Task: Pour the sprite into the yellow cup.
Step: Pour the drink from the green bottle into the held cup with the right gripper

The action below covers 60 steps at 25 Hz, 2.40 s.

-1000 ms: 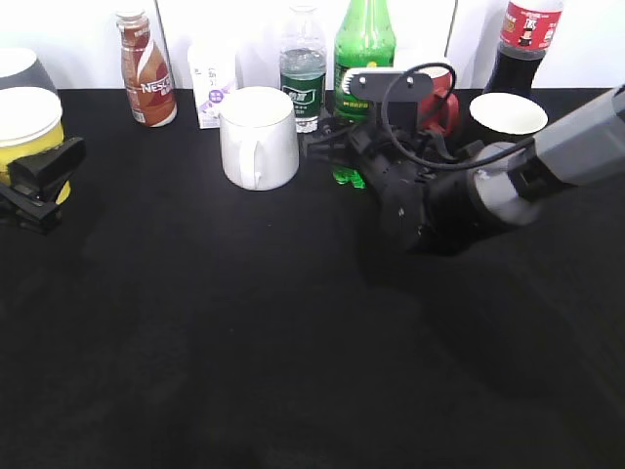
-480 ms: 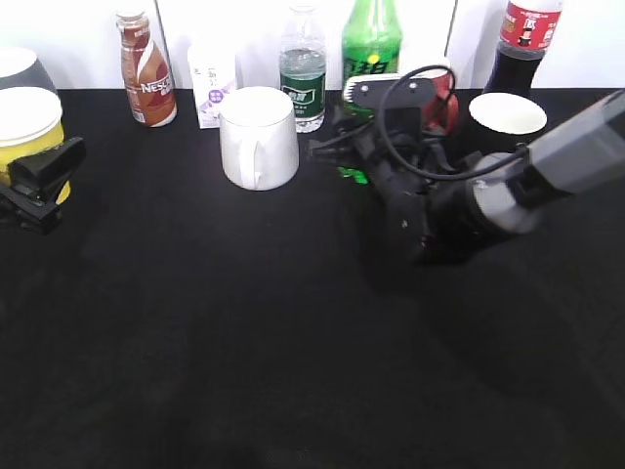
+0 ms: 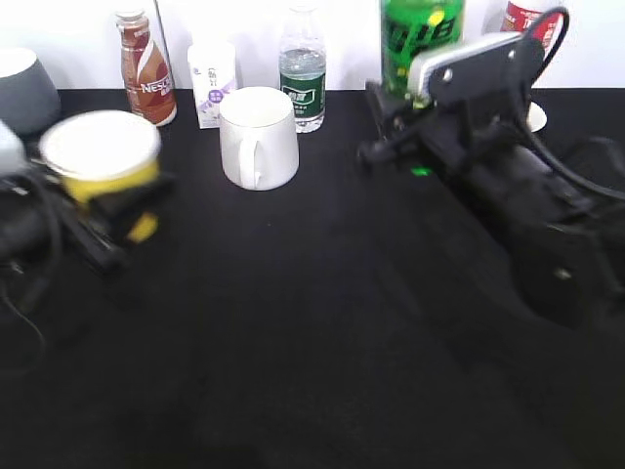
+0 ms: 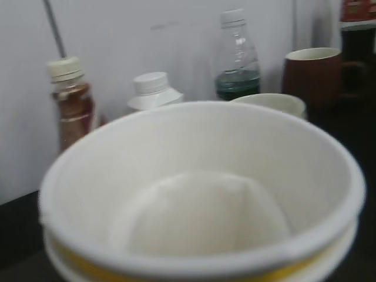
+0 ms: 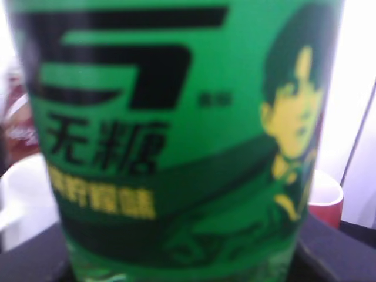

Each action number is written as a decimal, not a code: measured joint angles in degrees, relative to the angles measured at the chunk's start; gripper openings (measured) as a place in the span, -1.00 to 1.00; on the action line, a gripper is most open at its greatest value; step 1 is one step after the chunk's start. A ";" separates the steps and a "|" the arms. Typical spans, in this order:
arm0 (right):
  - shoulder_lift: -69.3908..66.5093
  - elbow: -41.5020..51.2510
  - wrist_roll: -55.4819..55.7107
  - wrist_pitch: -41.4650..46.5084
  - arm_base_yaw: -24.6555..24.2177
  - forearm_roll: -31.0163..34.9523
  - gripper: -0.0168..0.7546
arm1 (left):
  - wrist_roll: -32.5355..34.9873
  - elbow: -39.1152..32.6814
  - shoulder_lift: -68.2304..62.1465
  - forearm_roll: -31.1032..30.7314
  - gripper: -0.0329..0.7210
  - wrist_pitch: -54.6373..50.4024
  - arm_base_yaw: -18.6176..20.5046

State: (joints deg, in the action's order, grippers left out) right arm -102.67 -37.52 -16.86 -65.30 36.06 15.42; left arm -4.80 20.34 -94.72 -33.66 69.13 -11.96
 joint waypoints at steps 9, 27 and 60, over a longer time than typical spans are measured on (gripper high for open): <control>0.58 0.43 -29.46 5.97 0.00 -11.73 0.16 | -4.54 0.00 0.00 -11.55 0.31 -0.60 -3.52; 0.58 0.43 -64.12 2.31 0.00 -11.80 0.15 | -4.79 0.00 0.19 -18.77 0.31 -3.07 -3.52; 0.58 0.43 -67.97 0.39 0.00 -11.94 0.15 | -4.79 0.00 0.19 -20.12 0.31 -4.35 -3.52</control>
State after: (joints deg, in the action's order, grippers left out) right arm -102.10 -37.10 -84.83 -64.90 36.06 3.47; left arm -9.59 20.34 -94.53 -53.79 64.78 -15.48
